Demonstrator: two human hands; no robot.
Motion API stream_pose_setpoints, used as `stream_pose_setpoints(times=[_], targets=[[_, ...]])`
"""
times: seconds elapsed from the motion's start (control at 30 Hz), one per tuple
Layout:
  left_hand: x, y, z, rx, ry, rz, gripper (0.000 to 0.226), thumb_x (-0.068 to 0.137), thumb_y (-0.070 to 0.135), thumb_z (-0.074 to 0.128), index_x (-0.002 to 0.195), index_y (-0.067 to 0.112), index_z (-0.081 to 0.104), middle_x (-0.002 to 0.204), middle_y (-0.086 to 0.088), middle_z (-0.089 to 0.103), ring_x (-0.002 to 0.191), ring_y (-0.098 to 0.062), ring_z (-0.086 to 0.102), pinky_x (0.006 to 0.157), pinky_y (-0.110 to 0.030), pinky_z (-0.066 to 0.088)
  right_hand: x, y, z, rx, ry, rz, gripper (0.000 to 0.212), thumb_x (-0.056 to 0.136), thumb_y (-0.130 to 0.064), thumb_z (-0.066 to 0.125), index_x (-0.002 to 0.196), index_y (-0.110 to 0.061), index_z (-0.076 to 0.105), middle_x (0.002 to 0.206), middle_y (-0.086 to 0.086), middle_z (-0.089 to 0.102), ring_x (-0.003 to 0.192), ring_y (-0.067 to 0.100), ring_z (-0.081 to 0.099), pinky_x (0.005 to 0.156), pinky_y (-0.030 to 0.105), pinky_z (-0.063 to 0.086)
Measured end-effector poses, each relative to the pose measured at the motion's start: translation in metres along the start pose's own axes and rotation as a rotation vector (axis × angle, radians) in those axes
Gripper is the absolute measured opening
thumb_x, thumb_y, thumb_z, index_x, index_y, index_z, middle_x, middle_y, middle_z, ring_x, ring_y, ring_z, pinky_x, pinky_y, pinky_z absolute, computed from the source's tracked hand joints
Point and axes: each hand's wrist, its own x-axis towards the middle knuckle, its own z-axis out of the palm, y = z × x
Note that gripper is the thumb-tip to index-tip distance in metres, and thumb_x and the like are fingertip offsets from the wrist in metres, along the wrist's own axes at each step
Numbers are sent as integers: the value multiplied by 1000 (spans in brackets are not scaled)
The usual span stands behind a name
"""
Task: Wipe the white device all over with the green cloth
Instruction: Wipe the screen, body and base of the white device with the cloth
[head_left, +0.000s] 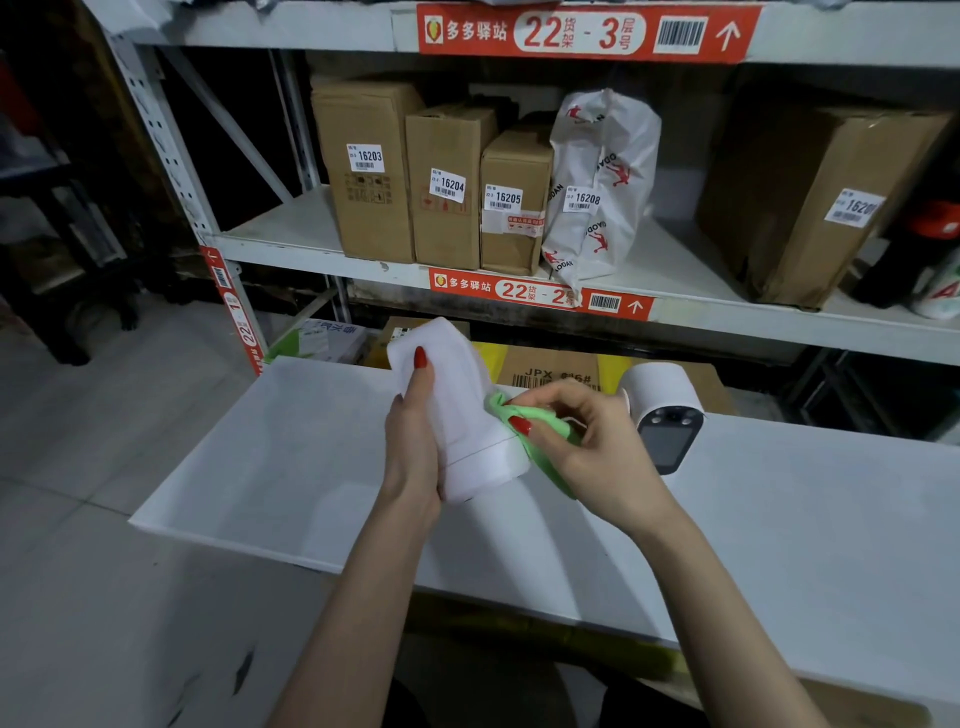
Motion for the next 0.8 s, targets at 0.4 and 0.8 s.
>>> stream_pose_setpoints(times=[0.4, 0.8], targets=[[-3, 0, -1, -129, 88, -27, 58, 87, 66, 52, 129, 26, 50, 119, -13, 64, 109, -35, 62, 95, -58, 50, -1, 0, 5, -3, -59, -79, 15, 82, -5, 73, 88, -19, 75, 89, 4, 65, 78, 18, 60, 69, 25, 45], [-6, 1, 4, -192, 103, -56, 88, 65, 78, 59, 135, 25, 48, 122, -13, 62, 109, -34, 62, 96, -55, 51, -1, -2, 13, -67, -6, -132, 21, 82, -2, 71, 91, -20, 76, 86, -4, 61, 76, 9, 58, 63, 20, 44]])
